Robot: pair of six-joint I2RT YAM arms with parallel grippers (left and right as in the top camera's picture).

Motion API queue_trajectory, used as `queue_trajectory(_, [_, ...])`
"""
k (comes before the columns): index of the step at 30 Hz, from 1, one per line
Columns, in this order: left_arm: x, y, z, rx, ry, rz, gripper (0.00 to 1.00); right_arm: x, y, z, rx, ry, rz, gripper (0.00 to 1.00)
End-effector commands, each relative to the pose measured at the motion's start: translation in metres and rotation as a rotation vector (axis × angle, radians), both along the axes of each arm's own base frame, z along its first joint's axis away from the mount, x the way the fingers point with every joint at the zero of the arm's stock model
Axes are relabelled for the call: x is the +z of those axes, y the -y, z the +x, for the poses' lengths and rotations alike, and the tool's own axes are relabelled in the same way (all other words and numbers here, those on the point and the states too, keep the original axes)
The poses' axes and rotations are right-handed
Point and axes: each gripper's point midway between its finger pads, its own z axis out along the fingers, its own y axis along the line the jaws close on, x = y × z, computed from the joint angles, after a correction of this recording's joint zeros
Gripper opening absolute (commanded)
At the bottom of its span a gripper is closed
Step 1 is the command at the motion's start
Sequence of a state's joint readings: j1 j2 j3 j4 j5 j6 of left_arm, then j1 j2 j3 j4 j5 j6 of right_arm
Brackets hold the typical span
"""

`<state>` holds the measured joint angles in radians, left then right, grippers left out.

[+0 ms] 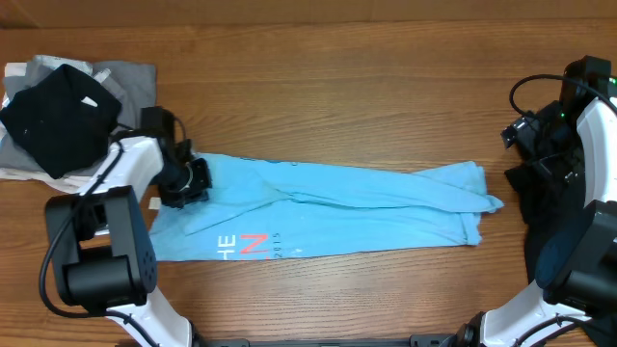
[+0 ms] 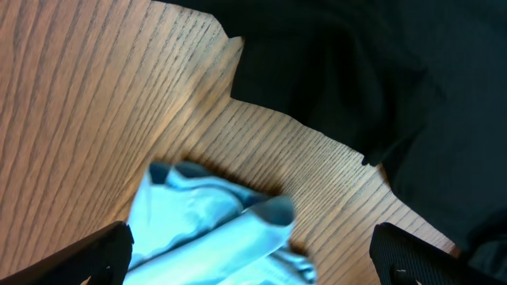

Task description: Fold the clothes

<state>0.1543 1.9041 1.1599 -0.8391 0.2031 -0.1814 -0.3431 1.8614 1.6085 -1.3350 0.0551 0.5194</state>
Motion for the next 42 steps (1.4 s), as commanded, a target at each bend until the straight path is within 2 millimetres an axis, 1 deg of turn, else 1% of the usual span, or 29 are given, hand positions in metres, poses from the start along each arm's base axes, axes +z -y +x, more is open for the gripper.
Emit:
queue_trajectory(1, [-0.01,-0.044,-0.017,0.072,-0.056,0.131,0.04,0.018,0.0,0.005,0.007,0.056,-0.014,1.0])
queue_trajectory(5, [-0.01,-0.065,-0.023,0.139,-0.066,0.133,0.04,0.018,-0.001,0.004,0.011,0.053,-0.013,1.0])
queue_trajectory(7, [-0.01,-0.075,-0.026,0.17,-0.072,0.138,0.04,0.018,-0.004,0.006,0.042,0.055,-0.008,1.0])
queue_trajectory(8, [-0.01,-0.084,-0.029,0.195,-0.076,0.149,0.04,0.018,-0.006,0.007,0.051,0.055,-0.007,1.0])
queue_trajectory(13, [-0.009,-0.107,-0.035,0.268,-0.075,0.148,0.04,0.018,-0.013,0.01,0.073,0.057,-0.008,1.0])
queue_trajectory(18, [-0.004,-0.123,-0.039,0.319,-0.079,0.145,0.04,0.018,-0.02,0.014,0.098,0.066,-0.011,1.0])
queue_trajectory(21, [0.007,-0.126,-0.036,0.323,-0.086,0.139,0.04,0.018,-0.024,0.02,0.111,0.084,-0.016,1.0])
queue_trajectory(25, [0.028,-0.124,-0.023,0.315,-0.067,0.118,0.04,0.019,-0.03,0.024,0.13,0.093,-0.014,1.0])
queue_trajectory(30, [0.063,-0.109,0.003,0.297,0.008,0.019,0.04,0.019,-0.04,0.026,0.156,0.092,-0.013,1.0])
queue_trajectory(33, [0.083,-0.101,0.015,0.279,0.053,-0.007,0.04,0.019,-0.044,0.027,0.17,0.092,-0.016,1.0])
queue_trajectory(37, [0.119,-0.092,0.028,0.247,0.13,0.001,0.04,0.019,-0.045,0.028,0.173,0.093,-0.016,1.0])
queue_trajectory(39, [0.14,-0.086,0.033,0.225,0.178,0.014,0.04,0.021,-0.047,0.021,0.173,0.075,-0.01,1.0])
queue_trajectory(40, [0.151,-0.083,0.036,0.213,0.209,0.021,0.07,0.024,-0.048,0.016,0.173,0.064,-0.007,1.0])
queue_trajectory(41, [0.162,-0.079,0.038,0.201,0.241,0.028,0.13,0.027,-0.049,0.011,0.173,0.057,-0.005,1.0])
queue_trajectory(42, [0.173,-0.075,0.041,0.188,0.273,0.035,0.27,0.031,-0.05,0.006,0.173,0.05,-0.004,1.0])
